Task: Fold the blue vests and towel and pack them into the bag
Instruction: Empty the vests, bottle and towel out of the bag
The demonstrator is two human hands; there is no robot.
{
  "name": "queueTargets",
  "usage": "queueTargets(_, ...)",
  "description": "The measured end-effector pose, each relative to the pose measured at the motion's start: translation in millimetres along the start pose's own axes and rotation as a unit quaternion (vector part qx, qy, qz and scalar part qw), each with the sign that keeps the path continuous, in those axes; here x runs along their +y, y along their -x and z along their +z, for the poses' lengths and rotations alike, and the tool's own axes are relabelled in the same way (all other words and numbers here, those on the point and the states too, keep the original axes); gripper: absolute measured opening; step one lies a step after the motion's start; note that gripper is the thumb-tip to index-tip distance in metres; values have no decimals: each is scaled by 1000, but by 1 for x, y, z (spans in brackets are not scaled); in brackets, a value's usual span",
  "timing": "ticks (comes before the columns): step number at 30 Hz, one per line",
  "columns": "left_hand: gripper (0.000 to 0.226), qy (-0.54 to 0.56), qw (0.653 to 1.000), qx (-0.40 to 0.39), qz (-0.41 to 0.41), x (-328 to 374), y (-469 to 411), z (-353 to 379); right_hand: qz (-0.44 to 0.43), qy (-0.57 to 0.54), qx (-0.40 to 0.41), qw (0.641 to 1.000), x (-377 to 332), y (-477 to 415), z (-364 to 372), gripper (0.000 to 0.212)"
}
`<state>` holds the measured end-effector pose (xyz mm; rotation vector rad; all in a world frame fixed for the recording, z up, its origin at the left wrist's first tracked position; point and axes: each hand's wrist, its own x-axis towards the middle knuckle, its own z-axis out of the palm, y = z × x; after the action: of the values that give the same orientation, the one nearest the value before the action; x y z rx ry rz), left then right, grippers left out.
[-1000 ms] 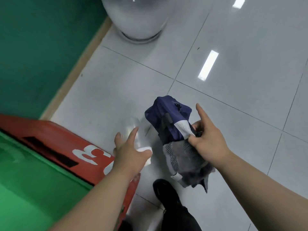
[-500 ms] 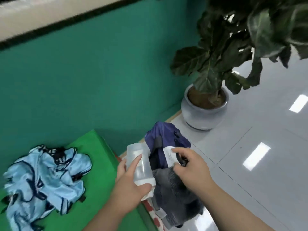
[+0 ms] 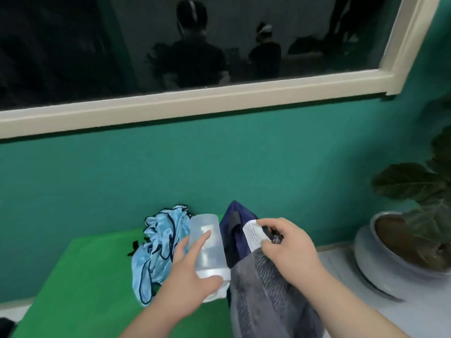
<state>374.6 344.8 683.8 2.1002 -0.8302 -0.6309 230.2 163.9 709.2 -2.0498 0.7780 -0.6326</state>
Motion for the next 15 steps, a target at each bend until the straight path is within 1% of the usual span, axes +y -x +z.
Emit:
queueTargets(5,88,41,998,53,-7,-63,19,-86,-34,-10,-34,999,-70,-13,78,47)
queueTargets(12,86,83,989,110,-49,-152,38,-224,-53,-12,-73,996,-169,-34,203,41)
queueTargets(15,85,79,986,133,-62,-196,46,-280,-52,-11,-81,995,-210,-46,264,39)
